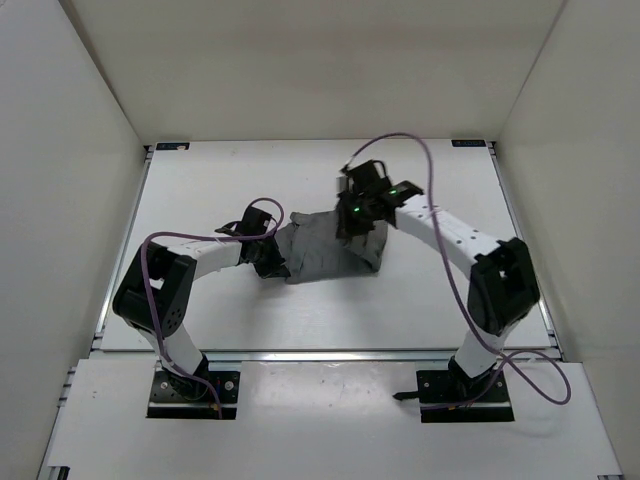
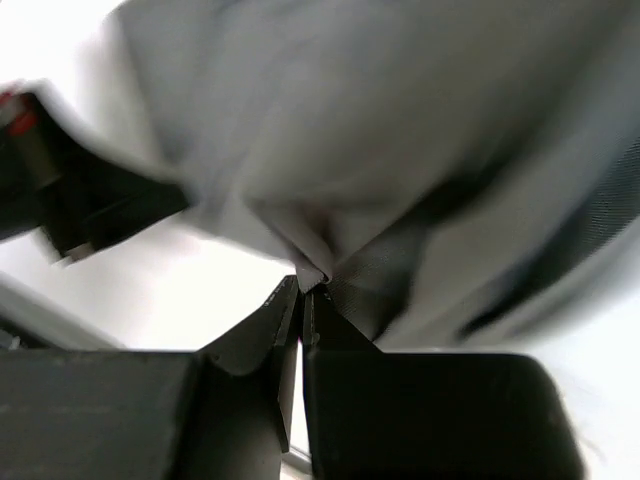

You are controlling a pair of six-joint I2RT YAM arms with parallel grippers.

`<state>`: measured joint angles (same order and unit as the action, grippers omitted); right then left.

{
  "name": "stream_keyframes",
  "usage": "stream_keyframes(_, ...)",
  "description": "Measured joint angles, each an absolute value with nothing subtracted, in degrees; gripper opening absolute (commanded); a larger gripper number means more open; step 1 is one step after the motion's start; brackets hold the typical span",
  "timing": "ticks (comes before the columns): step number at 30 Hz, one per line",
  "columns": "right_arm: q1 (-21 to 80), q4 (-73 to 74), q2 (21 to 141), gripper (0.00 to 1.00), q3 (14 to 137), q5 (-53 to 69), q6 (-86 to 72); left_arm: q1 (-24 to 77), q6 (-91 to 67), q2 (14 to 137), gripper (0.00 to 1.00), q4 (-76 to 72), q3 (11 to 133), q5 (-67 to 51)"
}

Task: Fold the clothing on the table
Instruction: Fold the skirt

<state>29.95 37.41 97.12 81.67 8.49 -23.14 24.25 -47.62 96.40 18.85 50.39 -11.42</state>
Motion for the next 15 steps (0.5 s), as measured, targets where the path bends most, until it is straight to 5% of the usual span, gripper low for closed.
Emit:
stream_keyframes(5, 39.5, 32.4, 106.7, 0.0, 84.7, 12.9, -24.3, 24.1, -47.4, 96.4, 0.0, 19.0, 50.4, -11.4)
stream_keyframes(15, 43.3, 31.7, 120.7, 0.0, 90.9, 18.2, -25.3, 23.2, -46.2, 96.3, 0.0, 19.3, 50.1, -12.2)
